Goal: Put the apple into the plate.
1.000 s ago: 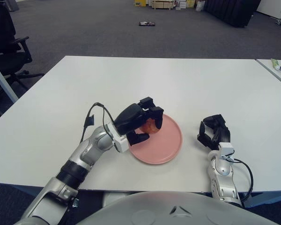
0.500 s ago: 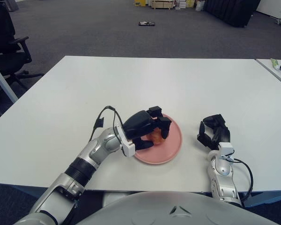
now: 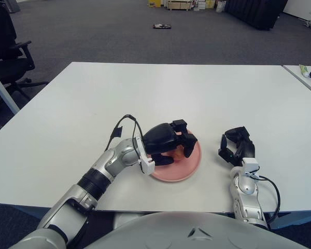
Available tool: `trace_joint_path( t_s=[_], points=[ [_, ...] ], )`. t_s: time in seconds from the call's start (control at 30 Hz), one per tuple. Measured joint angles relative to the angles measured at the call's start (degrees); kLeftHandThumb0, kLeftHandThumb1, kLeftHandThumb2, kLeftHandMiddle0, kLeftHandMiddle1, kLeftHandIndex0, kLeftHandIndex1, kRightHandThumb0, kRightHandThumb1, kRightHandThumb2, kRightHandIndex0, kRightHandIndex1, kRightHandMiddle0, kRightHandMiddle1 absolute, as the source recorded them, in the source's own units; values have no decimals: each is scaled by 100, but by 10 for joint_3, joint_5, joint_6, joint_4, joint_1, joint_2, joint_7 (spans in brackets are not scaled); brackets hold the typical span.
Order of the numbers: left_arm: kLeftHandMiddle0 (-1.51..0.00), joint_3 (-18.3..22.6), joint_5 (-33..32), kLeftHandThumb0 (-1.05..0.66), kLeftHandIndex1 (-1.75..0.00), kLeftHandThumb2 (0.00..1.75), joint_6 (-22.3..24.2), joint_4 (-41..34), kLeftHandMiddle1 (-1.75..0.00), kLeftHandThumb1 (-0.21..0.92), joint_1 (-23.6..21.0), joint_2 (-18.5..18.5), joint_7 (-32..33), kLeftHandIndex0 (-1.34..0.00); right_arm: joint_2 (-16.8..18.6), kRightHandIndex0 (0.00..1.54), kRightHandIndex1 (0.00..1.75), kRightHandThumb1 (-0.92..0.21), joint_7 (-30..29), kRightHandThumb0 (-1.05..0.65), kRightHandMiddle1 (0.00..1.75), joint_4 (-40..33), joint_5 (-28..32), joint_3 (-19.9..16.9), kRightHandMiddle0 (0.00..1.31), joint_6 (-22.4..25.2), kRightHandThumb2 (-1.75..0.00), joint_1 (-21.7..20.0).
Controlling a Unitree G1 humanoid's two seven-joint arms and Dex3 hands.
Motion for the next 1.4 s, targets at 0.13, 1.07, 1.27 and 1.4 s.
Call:
trace_joint_path(
  t_s=[0.13, 1.07, 1.27, 1.4],
  points=[
    [-82, -9, 0, 0, -175, 156, -2, 2, -165, 8, -4, 0, -1, -55, 0, 63, 148, -56, 0, -41, 175, -2, 0, 0, 43, 2, -102, 1],
    [-3, -59, -60, -76, -85, 71, -5, 6, -72, 89, -42, 41, -142, -3, -2, 64, 149, -55, 0, -41, 175, -3, -3, 0, 43, 2, -102, 2],
    [0, -58, -65, -96, -30, 86, 17, 3, -16, 92, -61, 56, -184, 0, -3, 63, 148, -55, 0, -41, 175, -2, -3, 0, 43, 2, -102, 1],
    [0, -54, -69, -103, -7, 91, 45, -9, -3, 92, -61, 64, -204, 0, -3, 61, 146, -57, 0, -40, 175, -1, -1, -1, 41, 2, -100, 1]
  ],
)
